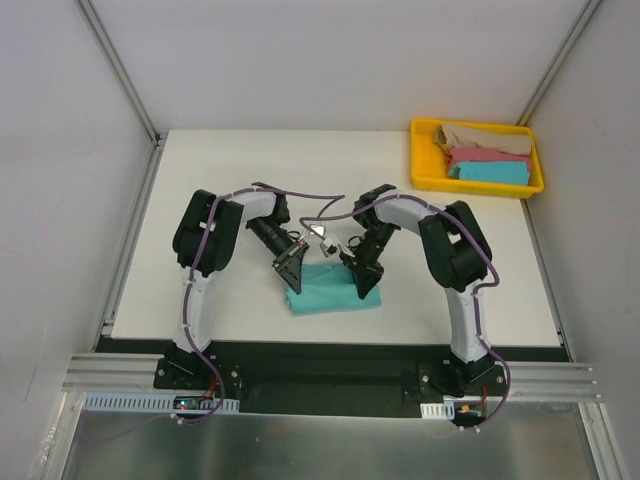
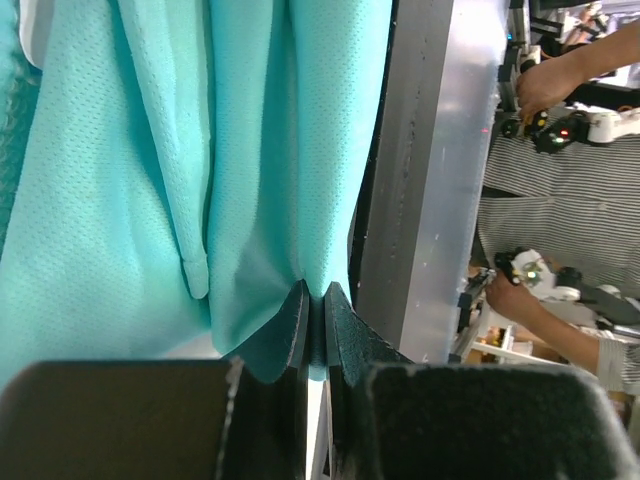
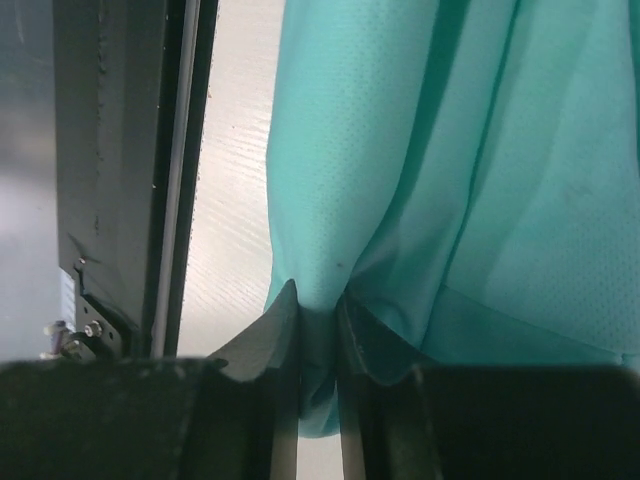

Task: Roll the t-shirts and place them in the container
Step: Roll the T-shirt to the center of the board.

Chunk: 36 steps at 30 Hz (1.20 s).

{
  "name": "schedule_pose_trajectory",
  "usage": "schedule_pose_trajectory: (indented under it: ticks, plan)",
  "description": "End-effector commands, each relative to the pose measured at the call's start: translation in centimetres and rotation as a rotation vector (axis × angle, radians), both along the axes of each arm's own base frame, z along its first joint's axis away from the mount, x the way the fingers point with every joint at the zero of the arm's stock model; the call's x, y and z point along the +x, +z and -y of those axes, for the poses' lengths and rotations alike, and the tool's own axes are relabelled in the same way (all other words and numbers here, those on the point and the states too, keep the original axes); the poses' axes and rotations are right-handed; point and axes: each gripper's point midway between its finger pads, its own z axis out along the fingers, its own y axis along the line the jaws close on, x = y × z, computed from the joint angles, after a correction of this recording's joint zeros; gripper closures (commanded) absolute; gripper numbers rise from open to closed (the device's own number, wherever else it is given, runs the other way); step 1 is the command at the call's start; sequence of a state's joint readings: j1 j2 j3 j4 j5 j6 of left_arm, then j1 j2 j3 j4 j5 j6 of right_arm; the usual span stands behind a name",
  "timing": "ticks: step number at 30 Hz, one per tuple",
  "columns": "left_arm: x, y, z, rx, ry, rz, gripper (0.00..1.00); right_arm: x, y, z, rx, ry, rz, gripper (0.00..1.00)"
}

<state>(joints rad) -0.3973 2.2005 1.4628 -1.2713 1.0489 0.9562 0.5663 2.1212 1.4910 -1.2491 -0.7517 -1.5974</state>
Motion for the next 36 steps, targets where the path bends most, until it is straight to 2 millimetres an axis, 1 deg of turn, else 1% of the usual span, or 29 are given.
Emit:
schedule_pose_trajectory:
  ticks: [1, 3, 4, 5, 6, 7, 8, 9, 11, 13, 14, 15, 17, 18, 19, 20, 21, 22, 23, 24, 25, 26, 27, 28, 29, 30, 31, 32, 36]
  plan:
    - [-0.6, -0.1, -0.9, 0.049, 0.005, -0.096, 1.00, -3.0, 2.8, 4.0, -0.215, -0.038, -0.343, 0.90]
    - [-0.6, -0.6, -0.9, 0.067, 0.013, -0.118, 1.00, -2.4, 2.7, 3.7, -0.258, -0.078, -0.394, 0.90]
    - [-0.5, -0.8, -0.9, 0.094, 0.031, -0.138, 1.00, -2.3, 1.9, 3.8, -0.303, -0.084, -0.418, 0.90]
    - [-0.1, -1.6, -0.8, 0.105, 0.046, -0.117, 1.00, -1.7, 1.8, 3.5, -0.312, -0.101, -0.412, 0.91]
    - [0.6, -1.8, -0.8, 0.116, 0.071, -0.088, 1.00, -1.6, 1.8, 3.4, -0.332, -0.124, -0.426, 0.90]
    - [0.8, -2.2, -1.4, 0.187, 0.125, -0.120, 0.93, -1.5, 1.6, 3.3, -0.349, -0.130, -0.433, 0.90]
    - [1.3, -2.6, -1.6, 0.212, 0.156, -0.106, 0.89, -1.4, 1.2, 3.2, -0.365, -0.132, -0.437, 0.91]
    - [2.7, -2.7, -1.6, 0.198, 0.193, -0.033, 0.85, -1.2, 1.1, 3.2, -0.388, -0.145, -0.443, 0.91]
    - [3.8, -2.7, -2.5, 0.238, 0.232, 0.005, 0.80, -1.0, 0.4, 3.1, -0.430, -0.164, -0.466, 0.91]
    - [5.0, -1.6, -3.0, 0.230, 0.239, 0.086, 0.78, -0.2, 0.2, 2.6, -0.466, -0.213, -0.473, 0.91]
    - [5.5, -1.4, -3.7, 0.244, 0.242, 0.130, 0.76, 0.1, 0.0, 2.4, -0.486, -0.237, -0.482, 0.90]
    - [6.0, -0.3, -4.0, 0.242, 0.246, 0.200, 0.75, 0.9, -0.6, 2.3, -0.500, -0.268, -0.491, 0.91]
    - [6.6, 0.6, -4.7, 0.234, 0.235, 0.318, 0.70, 1.6, -0.7, 1.9, -0.522, -0.337, -0.526, 0.90]
    - [6.8, 2.6, -4.8, 0.202, 0.241, 0.419, 0.69, 1.8, -0.7, 1.9, -0.517, -0.348, -0.528, 0.90]
    - [6.6, 2.6, -5.1, 0.183, 0.232, 0.479, 0.67, 1.9, -0.6, 1.9, -0.511, -0.352, -0.527, 0.90]
    - [6.4, 3.2, -5.1, 0.166, 0.234, 0.533, 0.66, 1.9, -0.6, 1.9, -0.512, -0.350, -0.527, 0.90]
    - [6.3, 5.1, -5.3, 0.149, 0.233, 0.645, 0.62, 1.9, -0.7, 1.9, -0.514, -0.352, -0.530, 0.90]
    - [5.9, 4.6, -5.3, 0.142, 0.218, 0.715, 0.60, 1.8, -0.8, 1.9, -0.520, -0.349, -0.530, 0.90]
    - [5.3, 5.0, -5.1, 0.130, 0.180, 0.789, 0.58, 1.8, -0.8, 1.9, -0.526, -0.345, -0.528, 0.90]
    - [4.5, 6.5, -4.5, 0.110, 0.087, 0.960, 0.55, 1.6, -0.9, 1.9, -0.535, -0.334, -0.526, 0.90]
    - [3.3, 5.5, -4.4, 0.114, 0.029, 1.015, 0.53, 1.3, -1.0, 2.0, -0.549, -0.321, -0.520, 0.90]
    - [3.8, 6.0, -3.8, 0.092, 0.003, 1.126, 0.50, 1.1, -1.1, 2.0, -0.555, -0.308, -0.514, 0.90]
    - [3.8, 7.2, -3.6, 0.061, -0.033, 1.248, 0.47, 1.0, -1.2, 2.0, -0.562, -0.296, -0.508, 0.90]
    - [2.4, 6.0, -3.0, 0.046, -0.100, 1.274, 0.42, 0.9, -1.3, 2.1, -0.572, -0.288, -0.504, 0.91]
    - [2.8, 6.3, -2.3, 0.018, -0.114, 1.344, 0.42, 0.8, -1.3, 2.1, -0.573, -0.286, -0.501, 0.91]
    - [2.4, 6.2, -1.9, -0.008, -0.160, 1.384, 0.41, 0.8, -1.3, 2.1, -0.573, -0.284, -0.503, 0.91]
    - [1.8, 5.4, -1.6, -0.011, -0.193, 1.392, 0.41, 0.8, -1.3, 2.1, -0.573, -0.284, -0.503, 0.91]
    - [1.8, 5.2, -1.2, -0.022, -0.208, 1.403, 0.41, 0.8, -1.3, 2.1, -0.573, -0.284, -0.501, 0.91]
    - [1.9, 4.1, 0.3, -0.052, -0.252, 1.422, 0.40, 0.7, -1.3, 2.1, -0.576, -0.275, -0.497, 0.91]
